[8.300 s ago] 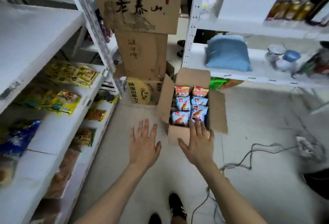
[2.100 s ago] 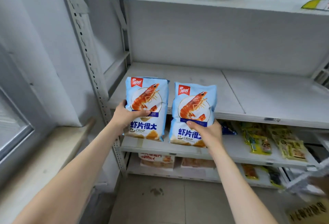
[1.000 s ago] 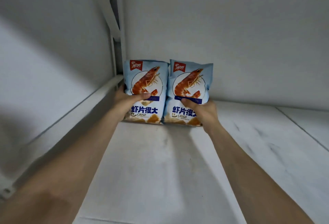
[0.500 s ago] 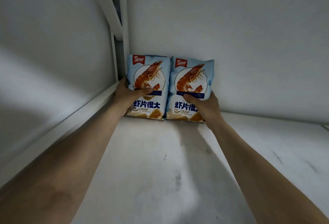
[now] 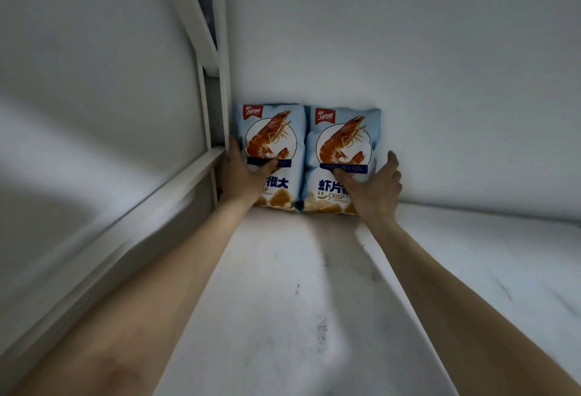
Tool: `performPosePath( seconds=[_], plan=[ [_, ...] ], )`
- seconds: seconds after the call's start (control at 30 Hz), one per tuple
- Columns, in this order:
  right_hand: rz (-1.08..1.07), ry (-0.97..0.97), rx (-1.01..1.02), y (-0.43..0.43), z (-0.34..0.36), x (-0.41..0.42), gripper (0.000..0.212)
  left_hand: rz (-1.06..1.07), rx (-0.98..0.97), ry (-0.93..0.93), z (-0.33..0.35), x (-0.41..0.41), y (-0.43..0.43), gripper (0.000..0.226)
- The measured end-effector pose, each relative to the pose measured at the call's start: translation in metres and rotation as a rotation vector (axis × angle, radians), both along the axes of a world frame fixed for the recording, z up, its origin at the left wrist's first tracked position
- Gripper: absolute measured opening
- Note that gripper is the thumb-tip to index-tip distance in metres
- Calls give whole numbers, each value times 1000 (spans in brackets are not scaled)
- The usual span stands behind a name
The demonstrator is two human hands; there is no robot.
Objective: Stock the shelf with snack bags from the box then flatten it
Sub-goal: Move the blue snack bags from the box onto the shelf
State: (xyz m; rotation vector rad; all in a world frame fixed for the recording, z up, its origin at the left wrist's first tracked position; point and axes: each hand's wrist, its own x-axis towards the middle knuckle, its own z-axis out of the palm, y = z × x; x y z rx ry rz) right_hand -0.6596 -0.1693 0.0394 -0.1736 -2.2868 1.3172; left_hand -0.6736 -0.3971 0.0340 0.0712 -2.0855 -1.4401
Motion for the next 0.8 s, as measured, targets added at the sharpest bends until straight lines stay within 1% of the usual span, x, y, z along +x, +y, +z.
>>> performPosePath(
  seconds=[0.03, 0.1, 0.17, 0.23, 0.4, 0.53, 0.8],
  plan=[
    [6, 52, 63, -1, -2, 6, 118, 3, -34, -14, -6, 3, -1, 101],
    [66, 111, 226, 0, -8, 17, 119, -16, -96, -67, -22, 8, -4, 113],
    [151, 106, 393, 0, -15, 25, 121, -74, -106, -87, -36, 11, -6, 118],
    [191, 85, 489, 0, -19, 26, 122, -98, -123, -89, -40, 11, -6, 121],
    [202, 81, 524, -8, -21, 16, 118, -78, -180, -59, -33, 6, -1, 119],
    [151, 46, 538, -13, -19, 11, 115, -38, -199, -72, -33, 5, 3, 117],
    [10, -81, 645, -20, -14, 28, 117, 64, -209, -170, -33, 28, 10, 117]
  ],
)
